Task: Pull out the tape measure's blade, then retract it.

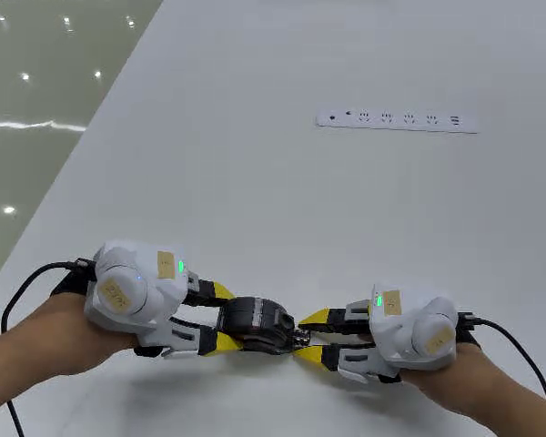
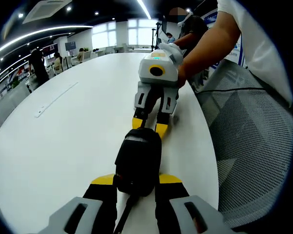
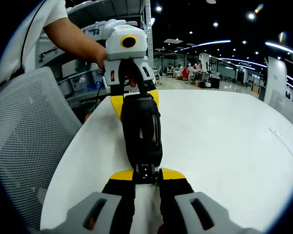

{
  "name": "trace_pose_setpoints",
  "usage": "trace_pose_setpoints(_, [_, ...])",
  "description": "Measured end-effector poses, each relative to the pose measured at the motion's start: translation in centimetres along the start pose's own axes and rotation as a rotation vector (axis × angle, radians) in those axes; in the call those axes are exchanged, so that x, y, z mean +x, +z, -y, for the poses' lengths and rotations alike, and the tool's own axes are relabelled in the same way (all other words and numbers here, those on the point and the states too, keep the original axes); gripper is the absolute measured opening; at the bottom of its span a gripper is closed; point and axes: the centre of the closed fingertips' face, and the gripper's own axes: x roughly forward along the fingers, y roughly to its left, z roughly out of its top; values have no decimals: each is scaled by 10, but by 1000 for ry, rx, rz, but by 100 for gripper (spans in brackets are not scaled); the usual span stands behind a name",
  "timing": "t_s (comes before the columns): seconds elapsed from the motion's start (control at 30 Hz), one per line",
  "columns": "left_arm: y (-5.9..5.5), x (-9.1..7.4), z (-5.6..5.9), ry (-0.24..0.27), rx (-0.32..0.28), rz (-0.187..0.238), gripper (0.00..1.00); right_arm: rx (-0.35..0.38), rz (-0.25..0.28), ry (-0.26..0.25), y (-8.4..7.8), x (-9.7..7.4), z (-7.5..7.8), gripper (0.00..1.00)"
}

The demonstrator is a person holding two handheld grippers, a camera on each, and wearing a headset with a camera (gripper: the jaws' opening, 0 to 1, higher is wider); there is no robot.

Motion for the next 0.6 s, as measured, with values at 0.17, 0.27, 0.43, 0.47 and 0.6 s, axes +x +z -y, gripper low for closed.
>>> trace_pose_setpoints(0.17, [0, 0, -1, 1, 1, 0, 26, -1, 4, 6, 0, 0, -2, 15])
trace_pose_setpoints(0.27, [0, 0, -1, 0, 2, 1, 26, -5, 6, 6, 0, 0, -1, 15])
trace_pose_setpoints(0.43, [0, 1, -1, 3, 6, -2, 26, 12, 6, 7, 0, 1, -1, 14])
trace_pose_setpoints(0.47, [0, 1, -1, 3, 5, -1, 26, 18, 5, 6, 0, 1, -1, 14])
trace_pose_setpoints(0.6, [0, 0, 0, -1, 15, 2, 26, 23, -2, 6, 0, 1, -3, 13])
